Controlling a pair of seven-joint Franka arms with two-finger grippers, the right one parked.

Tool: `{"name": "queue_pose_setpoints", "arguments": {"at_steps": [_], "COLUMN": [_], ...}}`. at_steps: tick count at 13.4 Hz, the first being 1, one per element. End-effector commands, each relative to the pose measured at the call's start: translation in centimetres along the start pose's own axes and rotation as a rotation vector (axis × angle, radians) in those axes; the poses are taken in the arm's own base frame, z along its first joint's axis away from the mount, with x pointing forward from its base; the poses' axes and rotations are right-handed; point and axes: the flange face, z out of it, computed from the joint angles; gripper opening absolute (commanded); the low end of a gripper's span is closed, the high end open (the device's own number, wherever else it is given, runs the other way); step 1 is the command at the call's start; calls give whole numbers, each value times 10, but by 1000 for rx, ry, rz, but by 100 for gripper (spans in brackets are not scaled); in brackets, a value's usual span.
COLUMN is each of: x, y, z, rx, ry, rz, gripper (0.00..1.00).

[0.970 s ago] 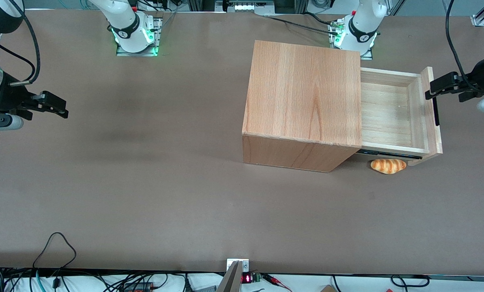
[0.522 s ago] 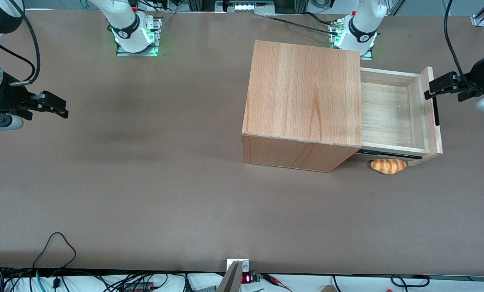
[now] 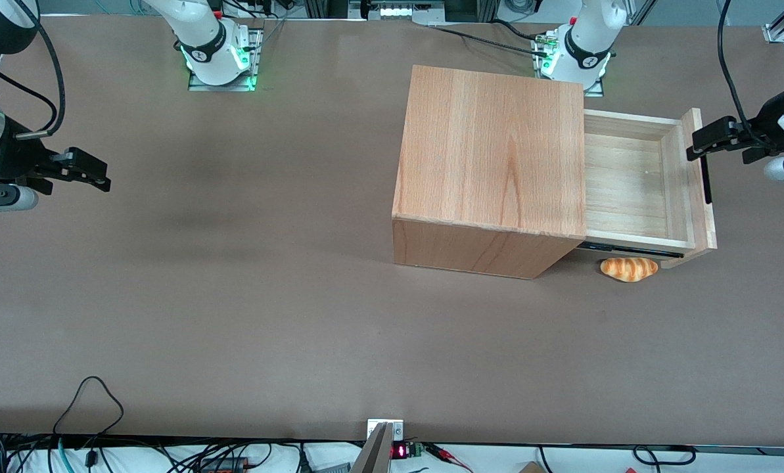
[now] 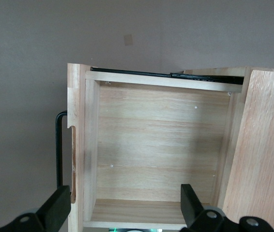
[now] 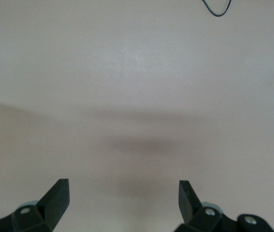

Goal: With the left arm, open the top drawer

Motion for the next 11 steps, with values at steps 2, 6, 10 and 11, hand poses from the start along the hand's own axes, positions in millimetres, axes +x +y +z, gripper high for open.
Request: {"name": "queue_pose_setpoints", "arguments": {"at_steps": [2, 6, 10, 11], "x": [-5, 11, 9, 9], "y": [-1, 2, -1, -4], "z": [-10, -17, -26, -26], "rx": [30, 33, 34, 26], "ry": [27, 50, 66, 69], "rz": [4, -2, -5, -6], "gripper": [100, 100, 100, 100]}}
